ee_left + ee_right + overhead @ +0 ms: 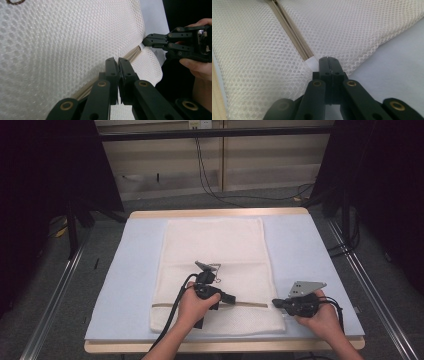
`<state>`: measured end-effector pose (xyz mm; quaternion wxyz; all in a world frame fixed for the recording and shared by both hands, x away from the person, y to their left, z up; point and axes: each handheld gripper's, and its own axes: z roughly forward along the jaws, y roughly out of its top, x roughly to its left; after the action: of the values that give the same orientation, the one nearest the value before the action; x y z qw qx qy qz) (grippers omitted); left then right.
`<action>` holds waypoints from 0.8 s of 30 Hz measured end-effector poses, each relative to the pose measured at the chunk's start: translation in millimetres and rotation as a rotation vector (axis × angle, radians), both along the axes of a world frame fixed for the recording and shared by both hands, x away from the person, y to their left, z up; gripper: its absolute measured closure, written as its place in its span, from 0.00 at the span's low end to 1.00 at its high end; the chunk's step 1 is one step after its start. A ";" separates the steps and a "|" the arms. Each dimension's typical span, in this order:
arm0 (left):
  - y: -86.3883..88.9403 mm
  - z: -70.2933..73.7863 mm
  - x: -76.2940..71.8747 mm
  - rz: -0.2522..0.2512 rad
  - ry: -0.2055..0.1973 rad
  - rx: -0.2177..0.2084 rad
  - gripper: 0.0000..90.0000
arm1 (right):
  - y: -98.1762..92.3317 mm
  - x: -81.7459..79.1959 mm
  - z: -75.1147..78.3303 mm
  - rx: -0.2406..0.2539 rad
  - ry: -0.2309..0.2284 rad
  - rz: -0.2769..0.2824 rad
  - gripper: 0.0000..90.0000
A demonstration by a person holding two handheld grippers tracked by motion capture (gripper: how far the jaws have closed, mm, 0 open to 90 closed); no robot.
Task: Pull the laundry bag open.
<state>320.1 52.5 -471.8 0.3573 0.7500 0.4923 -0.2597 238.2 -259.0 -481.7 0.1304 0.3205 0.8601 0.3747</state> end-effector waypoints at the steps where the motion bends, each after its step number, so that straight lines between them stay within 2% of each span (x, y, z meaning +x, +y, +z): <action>1: 2.1 0.3 0.7 -0.006 0.000 0.001 0.97 | 0.0 0.1 0.0 0.000 0.001 -0.001 1.00; 9: 4.5 0.5 0.0 0.008 -0.011 0.001 0.97 | 0.1 0.0 0.2 0.000 0.003 -0.002 1.00; 11: 5.7 1.0 0.1 0.010 0.001 -0.007 0.97 | 0.2 0.1 0.2 -0.001 0.001 -0.001 1.00; 20: 6.3 1.0 0.4 0.006 -0.003 -0.011 0.97 | 0.8 0.1 0.6 -0.002 0.005 -0.006 1.00; 22: 7.0 0.7 0.9 -0.001 -0.011 0.000 0.97 | 0.9 0.1 0.8 -0.007 0.003 -0.006 1.00; 24: 8.7 0.7 1.2 0.014 -0.006 0.003 0.97 | 0.9 0.5 0.6 -0.006 -0.001 -0.001 1.00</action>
<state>321.4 61.2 -471.1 0.3596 0.7479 0.4968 -0.2542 238.7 -258.0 -481.0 0.1321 0.3204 0.8610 0.3722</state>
